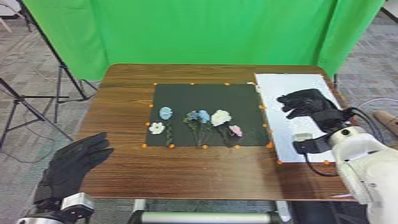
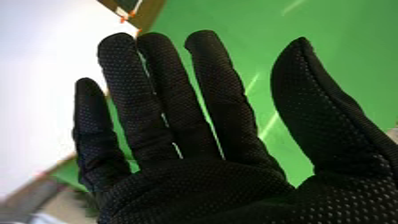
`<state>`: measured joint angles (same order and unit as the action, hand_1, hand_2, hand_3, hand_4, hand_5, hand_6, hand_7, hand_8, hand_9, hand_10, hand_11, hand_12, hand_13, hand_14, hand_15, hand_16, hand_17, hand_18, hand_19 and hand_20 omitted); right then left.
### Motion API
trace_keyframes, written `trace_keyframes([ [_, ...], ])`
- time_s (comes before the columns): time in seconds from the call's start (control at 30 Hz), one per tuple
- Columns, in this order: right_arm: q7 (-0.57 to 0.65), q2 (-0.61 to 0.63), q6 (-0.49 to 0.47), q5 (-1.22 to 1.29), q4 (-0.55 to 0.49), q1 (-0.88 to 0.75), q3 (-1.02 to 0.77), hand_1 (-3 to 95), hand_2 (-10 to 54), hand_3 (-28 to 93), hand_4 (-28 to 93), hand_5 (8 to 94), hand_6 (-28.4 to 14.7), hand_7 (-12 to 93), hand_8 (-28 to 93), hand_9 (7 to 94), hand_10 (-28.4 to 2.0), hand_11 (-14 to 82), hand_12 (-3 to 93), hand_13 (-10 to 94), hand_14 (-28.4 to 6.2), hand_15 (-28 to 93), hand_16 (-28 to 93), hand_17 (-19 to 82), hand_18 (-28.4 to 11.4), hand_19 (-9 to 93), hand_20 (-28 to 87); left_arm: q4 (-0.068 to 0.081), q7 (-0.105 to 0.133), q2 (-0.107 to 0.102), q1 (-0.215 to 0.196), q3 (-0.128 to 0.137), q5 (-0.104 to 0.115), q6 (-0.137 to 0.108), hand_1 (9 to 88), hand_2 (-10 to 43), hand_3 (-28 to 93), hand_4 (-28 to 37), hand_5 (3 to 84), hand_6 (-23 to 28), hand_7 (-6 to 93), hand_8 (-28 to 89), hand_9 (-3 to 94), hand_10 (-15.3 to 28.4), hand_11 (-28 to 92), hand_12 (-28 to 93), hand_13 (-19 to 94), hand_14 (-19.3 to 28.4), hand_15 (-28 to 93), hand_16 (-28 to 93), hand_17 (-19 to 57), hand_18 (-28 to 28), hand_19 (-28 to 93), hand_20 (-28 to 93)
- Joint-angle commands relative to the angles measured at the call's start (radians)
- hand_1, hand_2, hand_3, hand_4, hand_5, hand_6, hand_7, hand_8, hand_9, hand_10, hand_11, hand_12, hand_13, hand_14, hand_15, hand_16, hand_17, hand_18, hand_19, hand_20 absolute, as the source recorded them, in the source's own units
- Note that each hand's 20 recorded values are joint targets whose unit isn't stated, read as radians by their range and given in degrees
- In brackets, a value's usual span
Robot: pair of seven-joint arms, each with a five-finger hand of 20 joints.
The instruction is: Arrange flowers
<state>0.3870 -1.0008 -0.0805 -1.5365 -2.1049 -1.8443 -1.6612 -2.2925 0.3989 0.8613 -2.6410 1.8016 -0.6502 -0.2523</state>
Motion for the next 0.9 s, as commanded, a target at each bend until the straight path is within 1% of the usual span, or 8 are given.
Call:
trace_keyframes([
  [0.03,-0.009,-0.02,0.065,0.068,0.003,-0.047,-0.034,23.5,5.2,87,-25,57.5,-3.5,18,-13,56.4,-16.0,21.2,16.6,42,-18.7,56,14,6,-23.9,59,17,0.004,0.02,-0.005,-0.013,-0.001,0.014,-0.015,27.0,3.2,82,-14.2,45.7,13.7,13.6,-8,37.4,21.5,35,10,27,28.0,60,-11,-9.0,21.8,56,18],
  [0.1,-0.023,-0.022,0.078,0.069,0.006,-0.046,-0.035,23.5,5.1,88,-25,57.3,-3.5,18,-13,56.2,-16.0,21.0,16.6,42,-18.7,55,14,6,-23.8,59,17,0.007,0.031,-0.003,-0.014,-0.004,0.019,-0.019,27.0,3.1,82,-14.3,45.7,13.7,13.8,-8,37.3,21.5,35,10,27,27.9,58,-12,-9.0,21.8,56,18],
  [0.2,-0.031,-0.034,0.077,0.095,0.005,-0.07,-0.054,23.5,5.0,88,-25,56.4,-3.4,17,-13,55.6,-15.8,20.7,16.5,42,-18.8,54,13,5,-23.6,58,17,0.006,0.021,0.006,-0.014,0.0,0.013,-0.014,27.0,3.1,82,-14.4,45.8,13.7,13.7,-8,37.3,21.5,35,10,27,27.8,57,-12,-9.1,21.7,56,18],
  [0.4,-0.05,-0.05,0.087,0.138,0.006,-0.097,-0.082,23.4,4.8,88,-26,55.2,-3.3,17,-13,53.9,-15.4,19.1,15.9,40,-18.7,52,13,4,-23.5,57,16,0.007,0.052,-0.019,-0.019,-0.006,0.036,-0.032,27.1,3.0,82,-14.6,45.6,13.5,13.3,-8,36.6,21.2,34,9,27,27.6,56,-12,-9.1,21.6,56,18],
  [0.5,-0.053,-0.062,0.098,0.18,0.004,-0.118,-0.099,23.4,4.8,88,-26,55.0,-3.3,16,-13,53.4,-15.2,18.7,15.8,40,-18.7,51,13,4,-23.4,56,16,0.006,0.056,-0.011,-0.016,-0.007,0.034,-0.04,27.0,3.0,82,-14.6,45.3,13.4,13.0,-8,36.1,20.8,34,9,27,27.5,56,-11,-9.2,21.7,56,17],
  [0.6,-0.06,-0.073,0.086,0.203,0.012,-0.106,-0.101,23.5,4.7,89,-26,54.6,-3.2,16,-13,53.3,-15.3,18.5,15.9,40,-18.7,51,13,4,-23.2,56,17,0.004,0.085,-0.011,-0.025,-0.015,0.043,-0.057,27.0,3.0,82,-14.6,45.1,13.3,12.9,-8,35.7,20.8,33,9,27,27.5,56,-11,-9.2,21.8,56,17],
  [0.8,-0.065,-0.081,0.088,0.195,0.003,-0.12,-0.103,23.7,4.7,89,-26,54.6,-3.2,16,-13,53.2,-15.2,18.5,16.0,40,-18.7,51,14,4,-23.2,56,17,0.004,0.081,-0.013,-0.023,-0.018,0.045,-0.06,27.1,2.9,82,-14.6,44.7,13.1,12.7,-8,35.5,20.5,33,9,27,27.4,55,-11,-9.2,21.8,56,17],
  [0.9,-0.07,-0.08,0.095,0.193,0.004,-0.114,-0.101,23.7,4.7,89,-26,54.6,-3.1,16,-13,53.3,-15.1,18.5,16.0,40,-18.7,51,14,4,-23.2,56,17,0.006,0.093,-0.02,-0.019,-0.026,0.051,-0.068,27.1,2.9,82,-14.7,44.6,13.1,12.8,-8,35.4,20.5,33,9,27,27.4,55,-11,-9.2,21.8,56,17],
])
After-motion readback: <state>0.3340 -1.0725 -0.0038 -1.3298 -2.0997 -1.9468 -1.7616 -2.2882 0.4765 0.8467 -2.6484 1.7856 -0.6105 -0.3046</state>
